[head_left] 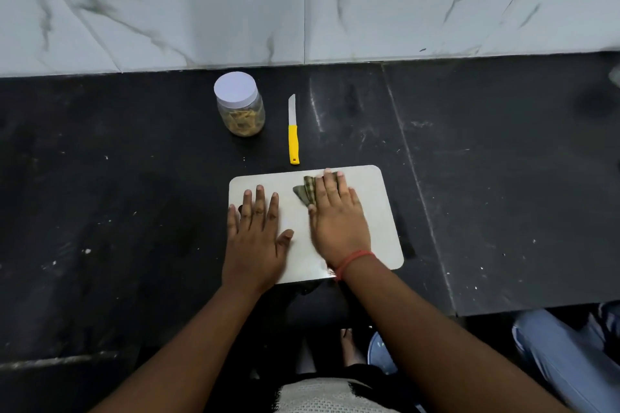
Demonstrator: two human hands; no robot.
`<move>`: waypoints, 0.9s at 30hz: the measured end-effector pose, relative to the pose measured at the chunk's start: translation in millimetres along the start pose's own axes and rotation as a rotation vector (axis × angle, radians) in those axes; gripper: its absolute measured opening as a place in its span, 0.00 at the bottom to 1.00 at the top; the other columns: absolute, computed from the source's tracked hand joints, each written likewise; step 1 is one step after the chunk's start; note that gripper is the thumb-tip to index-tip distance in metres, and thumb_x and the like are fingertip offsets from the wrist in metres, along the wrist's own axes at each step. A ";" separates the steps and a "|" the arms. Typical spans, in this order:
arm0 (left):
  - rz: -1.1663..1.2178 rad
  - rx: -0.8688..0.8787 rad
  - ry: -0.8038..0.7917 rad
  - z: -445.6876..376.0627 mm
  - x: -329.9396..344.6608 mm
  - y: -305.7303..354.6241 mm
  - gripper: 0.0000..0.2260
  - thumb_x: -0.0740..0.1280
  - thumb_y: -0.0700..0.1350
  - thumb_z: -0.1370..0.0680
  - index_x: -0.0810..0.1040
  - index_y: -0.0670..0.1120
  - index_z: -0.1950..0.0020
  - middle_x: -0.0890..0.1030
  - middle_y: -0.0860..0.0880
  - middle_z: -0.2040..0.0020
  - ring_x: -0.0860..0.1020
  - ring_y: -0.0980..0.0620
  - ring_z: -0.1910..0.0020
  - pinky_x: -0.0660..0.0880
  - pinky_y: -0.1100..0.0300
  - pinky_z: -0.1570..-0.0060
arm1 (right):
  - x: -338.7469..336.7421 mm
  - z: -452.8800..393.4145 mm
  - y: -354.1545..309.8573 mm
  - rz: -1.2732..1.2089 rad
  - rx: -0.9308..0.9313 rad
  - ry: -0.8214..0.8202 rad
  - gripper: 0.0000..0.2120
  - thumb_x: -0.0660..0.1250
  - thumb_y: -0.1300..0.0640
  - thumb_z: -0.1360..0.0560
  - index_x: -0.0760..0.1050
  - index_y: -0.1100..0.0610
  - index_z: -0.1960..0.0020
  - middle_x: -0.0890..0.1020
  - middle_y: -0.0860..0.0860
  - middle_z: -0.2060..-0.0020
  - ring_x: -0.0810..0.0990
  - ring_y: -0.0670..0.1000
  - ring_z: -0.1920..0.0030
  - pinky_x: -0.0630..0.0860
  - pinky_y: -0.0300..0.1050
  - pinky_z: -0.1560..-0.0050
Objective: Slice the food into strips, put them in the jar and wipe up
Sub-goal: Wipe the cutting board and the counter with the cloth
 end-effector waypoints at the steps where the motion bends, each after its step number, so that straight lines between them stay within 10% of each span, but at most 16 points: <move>1: 0.005 0.002 -0.002 0.2 -1.4 0.4 0.31 0.41 0.61 0.17 0.50 0.45 0.18 0.49 0.42 0.18 0.47 0.42 0.18 0.50 0.36 0.23 | 4.5 -0.3 -12.9 -0.012 -0.035 -0.027 0.27 0.52 0.50 0.19 0.56 0.57 0.22 0.57 0.54 0.22 0.51 0.56 0.22 0.57 0.56 0.24; 4: 0.041 0.000 0.012 0.9 -3.8 -1.3 0.31 0.40 0.61 0.17 0.51 0.45 0.18 0.50 0.41 0.18 0.48 0.42 0.18 0.49 0.37 0.23 | 15.2 12.4 -60.5 0.019 -0.443 -0.119 0.28 0.51 0.50 0.20 0.55 0.55 0.21 0.56 0.52 0.22 0.50 0.54 0.21 0.53 0.53 0.23; 8: 0.022 0.001 0.015 1.6 -3.2 -0.7 0.33 0.40 0.62 0.17 0.51 0.43 0.18 0.50 0.41 0.18 0.47 0.42 0.18 0.47 0.38 0.22 | 2.9 -21.3 -10.0 -0.002 -0.003 -0.024 0.27 0.49 0.49 0.18 0.52 0.55 0.21 0.52 0.52 0.21 0.47 0.54 0.21 0.51 0.54 0.23; 12: 0.011 -0.005 -0.009 0.2 -0.9 -2.4 0.34 0.39 0.63 0.17 0.52 0.43 0.18 0.50 0.40 0.18 0.46 0.42 0.18 0.45 0.39 0.23 | 13.0 -10.8 -49.2 0.030 -0.312 -0.111 0.27 0.49 0.49 0.18 0.51 0.55 0.20 0.51 0.51 0.21 0.45 0.53 0.21 0.52 0.54 0.23; 17: -0.011 -0.025 -0.025 0.5 0.1 -3.9 0.33 0.42 0.62 0.17 0.51 0.45 0.17 0.48 0.42 0.17 0.46 0.42 0.18 0.46 0.38 0.23 | -3.0 -31.6 22.5 0.041 0.088 0.004 0.27 0.48 0.50 0.18 0.51 0.54 0.20 0.53 0.53 0.21 0.48 0.55 0.21 0.53 0.55 0.23; 20: -0.026 -0.023 -0.039 0.4 2.4 -4.2 0.33 0.42 0.63 0.18 0.51 0.46 0.17 0.47 0.43 0.17 0.45 0.43 0.18 0.45 0.39 0.23 | -1.0 -18.5 2.9 0.082 -0.242 -0.069 0.27 0.48 0.49 0.18 0.51 0.54 0.20 0.53 0.52 0.21 0.48 0.54 0.21 0.54 0.54 0.23; 24: -0.020 -0.026 -0.021 0.0 0.9 -3.6 0.32 0.45 0.61 0.18 0.52 0.46 0.17 0.47 0.43 0.17 0.45 0.42 0.18 0.45 0.39 0.22 | -24.5 -33.4 81.4 0.085 0.189 0.018 0.27 0.47 0.50 0.18 0.50 0.56 0.20 0.51 0.54 0.21 0.47 0.56 0.21 0.52 0.55 0.23; 27: -0.002 -0.023 -0.029 0.4 1.6 -3.9 0.32 0.46 0.61 0.18 0.51 0.46 0.17 0.46 0.43 0.17 0.44 0.43 0.18 0.46 0.39 0.22 | -10.3 -17.9 35.7 0.100 -0.126 -0.064 0.28 0.47 0.49 0.18 0.48 0.56 0.20 0.49 0.53 0.21 0.45 0.55 0.21 0.52 0.54 0.23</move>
Point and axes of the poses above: each hand's wrist, its own z-axis away from the middle knuckle, its own x-axis out of the palm, y = z × x, the point moved 10 cm from there along -z, towards the middle knuckle
